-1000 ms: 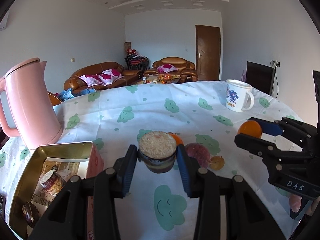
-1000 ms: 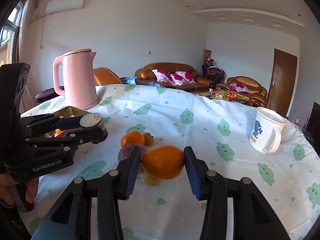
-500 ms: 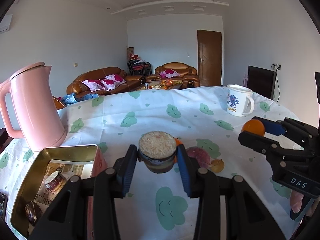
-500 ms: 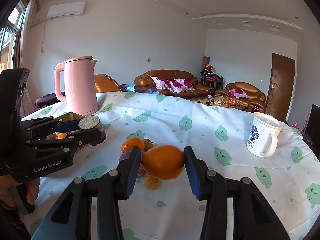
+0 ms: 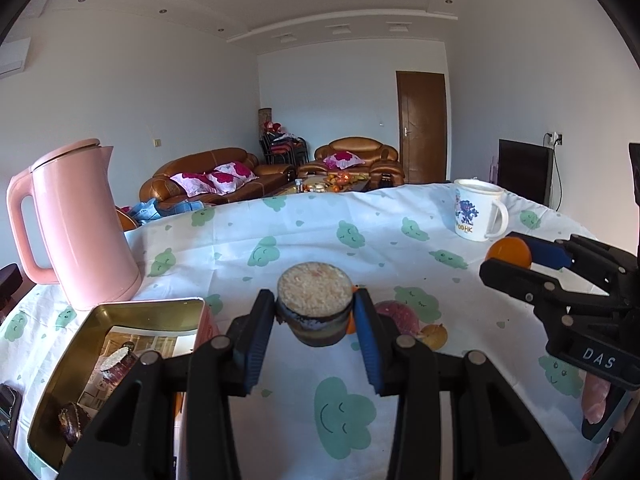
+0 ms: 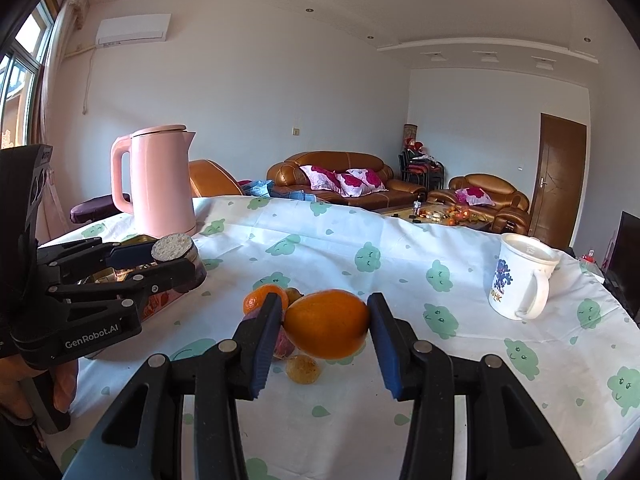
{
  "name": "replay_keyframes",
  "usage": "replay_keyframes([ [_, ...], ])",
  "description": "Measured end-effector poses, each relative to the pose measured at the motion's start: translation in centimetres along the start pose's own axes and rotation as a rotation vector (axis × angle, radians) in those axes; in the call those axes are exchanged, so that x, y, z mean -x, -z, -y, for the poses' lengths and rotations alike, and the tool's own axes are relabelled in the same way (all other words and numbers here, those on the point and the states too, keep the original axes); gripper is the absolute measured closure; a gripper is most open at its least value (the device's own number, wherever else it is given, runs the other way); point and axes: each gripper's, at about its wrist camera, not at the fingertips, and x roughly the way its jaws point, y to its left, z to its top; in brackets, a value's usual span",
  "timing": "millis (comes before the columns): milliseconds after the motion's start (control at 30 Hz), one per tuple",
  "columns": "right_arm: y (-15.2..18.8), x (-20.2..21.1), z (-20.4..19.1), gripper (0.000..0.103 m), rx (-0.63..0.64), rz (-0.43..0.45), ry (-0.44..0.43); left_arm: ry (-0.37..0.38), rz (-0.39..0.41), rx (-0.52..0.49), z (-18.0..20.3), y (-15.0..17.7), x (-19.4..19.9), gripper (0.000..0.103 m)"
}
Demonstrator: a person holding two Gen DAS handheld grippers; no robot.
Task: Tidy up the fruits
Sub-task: 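Lift the orange and white-topped cake and carry both toward the tin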
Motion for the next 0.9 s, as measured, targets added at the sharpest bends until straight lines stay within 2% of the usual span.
replay_keyframes([
  [533, 0.0, 1.2, -0.2, 0.057, 0.009, 0.056, 0.015, -0.036, 0.066, -0.006, 0.1, 0.3, 1.6, 0.061],
  [900, 0.1, 1.2, -0.5, 0.057, 0.028, 0.063, 0.027, -0.05, 0.095, -0.015, 0.5, 0.3, 2.3, 0.061],
])
